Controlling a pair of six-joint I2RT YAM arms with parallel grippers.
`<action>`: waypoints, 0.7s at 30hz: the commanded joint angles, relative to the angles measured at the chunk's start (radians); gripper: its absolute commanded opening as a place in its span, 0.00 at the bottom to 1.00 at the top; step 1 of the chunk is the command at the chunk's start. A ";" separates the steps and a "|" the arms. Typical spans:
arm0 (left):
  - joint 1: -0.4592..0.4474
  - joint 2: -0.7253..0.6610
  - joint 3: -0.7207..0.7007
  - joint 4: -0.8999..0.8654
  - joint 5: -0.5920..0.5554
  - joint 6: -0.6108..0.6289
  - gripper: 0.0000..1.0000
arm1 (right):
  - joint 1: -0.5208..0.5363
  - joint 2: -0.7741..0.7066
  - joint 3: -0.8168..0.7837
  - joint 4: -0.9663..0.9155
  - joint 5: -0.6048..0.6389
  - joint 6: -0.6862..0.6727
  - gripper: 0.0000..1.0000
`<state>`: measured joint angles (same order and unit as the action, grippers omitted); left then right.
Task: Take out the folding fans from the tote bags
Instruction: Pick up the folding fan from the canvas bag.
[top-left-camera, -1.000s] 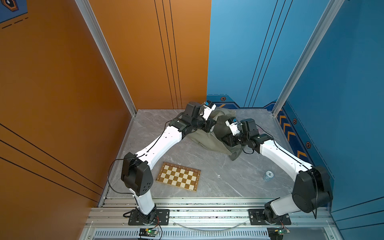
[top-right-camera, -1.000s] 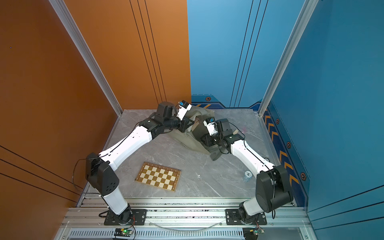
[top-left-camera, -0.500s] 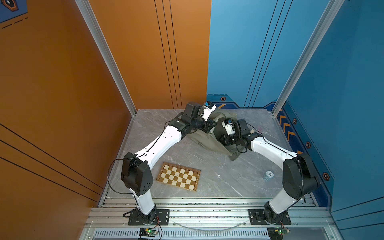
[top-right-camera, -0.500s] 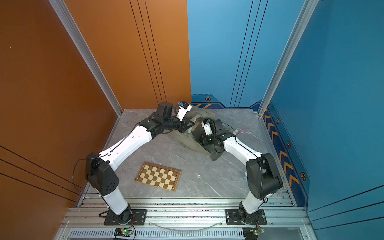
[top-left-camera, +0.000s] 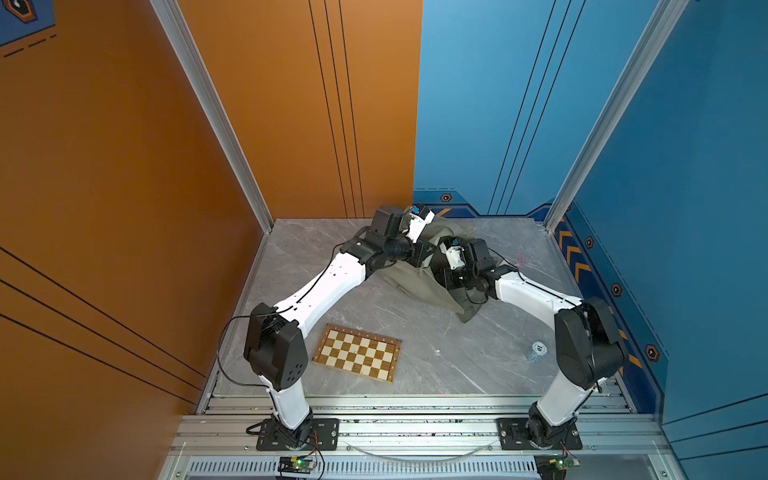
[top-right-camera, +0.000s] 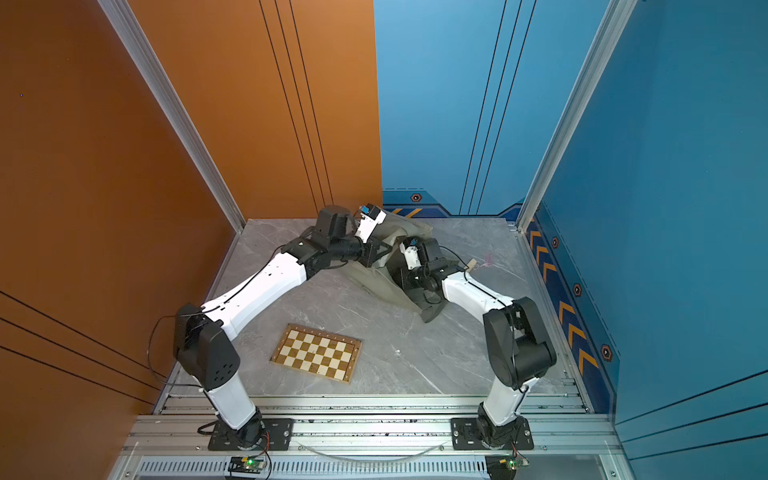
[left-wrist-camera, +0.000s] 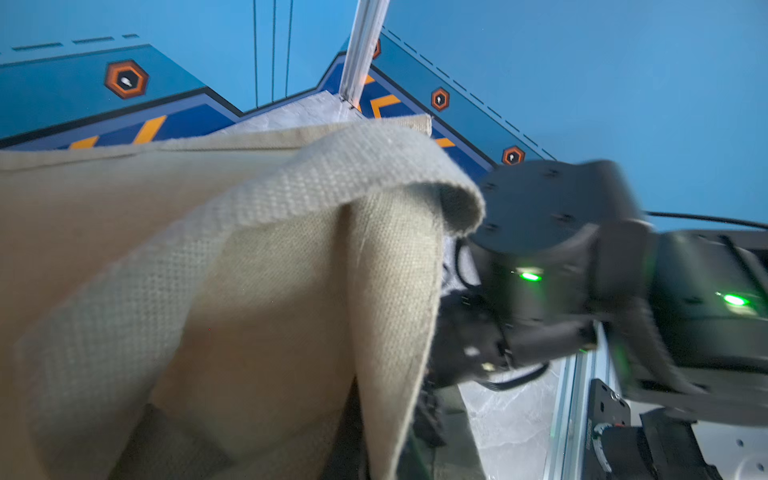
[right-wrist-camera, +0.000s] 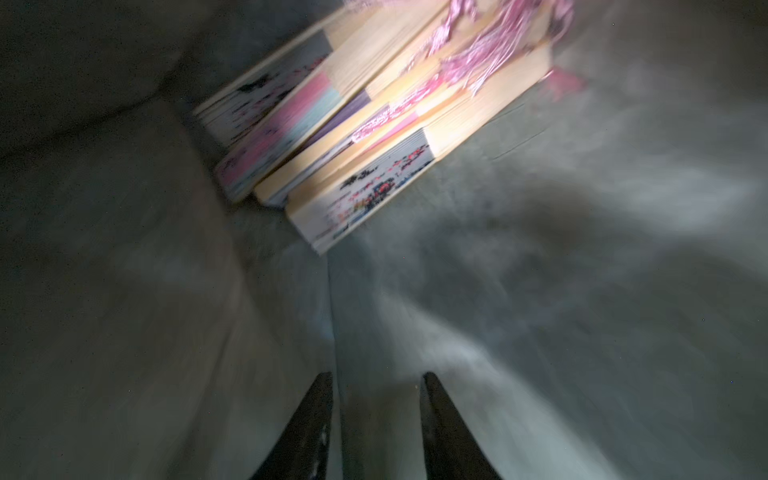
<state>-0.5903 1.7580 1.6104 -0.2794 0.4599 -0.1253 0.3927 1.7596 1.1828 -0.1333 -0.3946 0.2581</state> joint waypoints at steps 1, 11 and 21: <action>-0.028 -0.044 -0.060 0.056 0.006 0.035 0.00 | -0.015 0.066 0.050 0.073 -0.059 0.173 0.38; -0.040 -0.120 -0.148 0.063 -0.068 0.019 0.00 | -0.123 0.281 0.128 0.384 -0.129 0.643 0.44; -0.059 -0.084 -0.088 0.023 -0.075 0.038 0.00 | -0.132 0.423 0.207 0.505 -0.133 0.841 0.54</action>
<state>-0.6346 1.6764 1.4792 -0.2432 0.3687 -0.1120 0.2634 2.1571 1.3663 0.3008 -0.5220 0.9974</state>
